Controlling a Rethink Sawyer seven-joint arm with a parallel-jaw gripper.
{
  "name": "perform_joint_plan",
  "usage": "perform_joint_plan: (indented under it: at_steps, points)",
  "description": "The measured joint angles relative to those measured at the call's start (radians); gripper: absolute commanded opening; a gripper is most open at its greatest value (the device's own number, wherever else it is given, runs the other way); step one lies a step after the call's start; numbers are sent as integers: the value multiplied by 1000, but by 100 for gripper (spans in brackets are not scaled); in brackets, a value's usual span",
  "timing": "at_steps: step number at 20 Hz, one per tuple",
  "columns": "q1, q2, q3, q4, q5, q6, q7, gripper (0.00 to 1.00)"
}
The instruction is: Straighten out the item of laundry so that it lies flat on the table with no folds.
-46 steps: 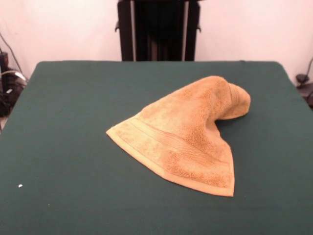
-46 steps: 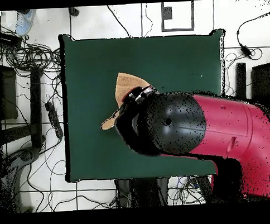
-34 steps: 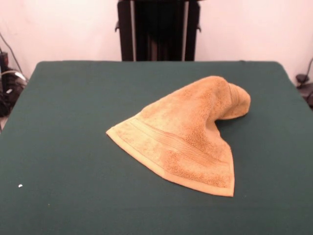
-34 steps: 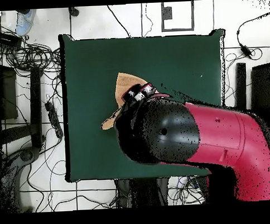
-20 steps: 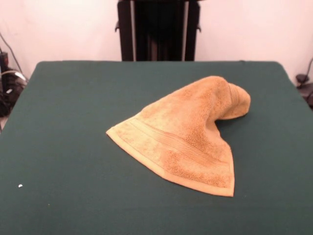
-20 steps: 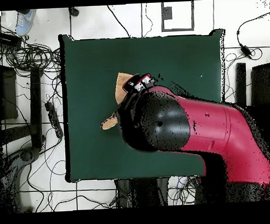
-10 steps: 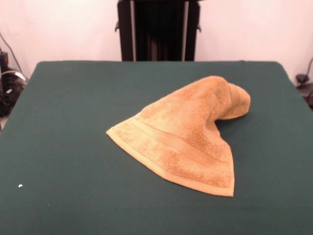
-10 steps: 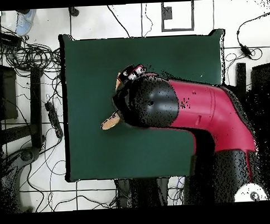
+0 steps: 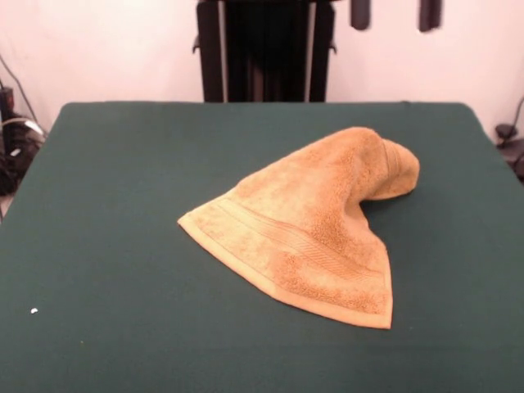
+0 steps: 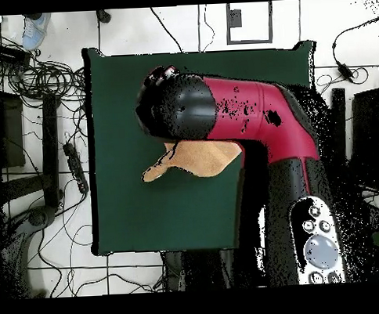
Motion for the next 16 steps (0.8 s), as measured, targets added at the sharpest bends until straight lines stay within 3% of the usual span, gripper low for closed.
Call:
perform_joint_plan:
  at_steps: [16]
  points:
    - [83,205,2,-285,0,0,0,100]
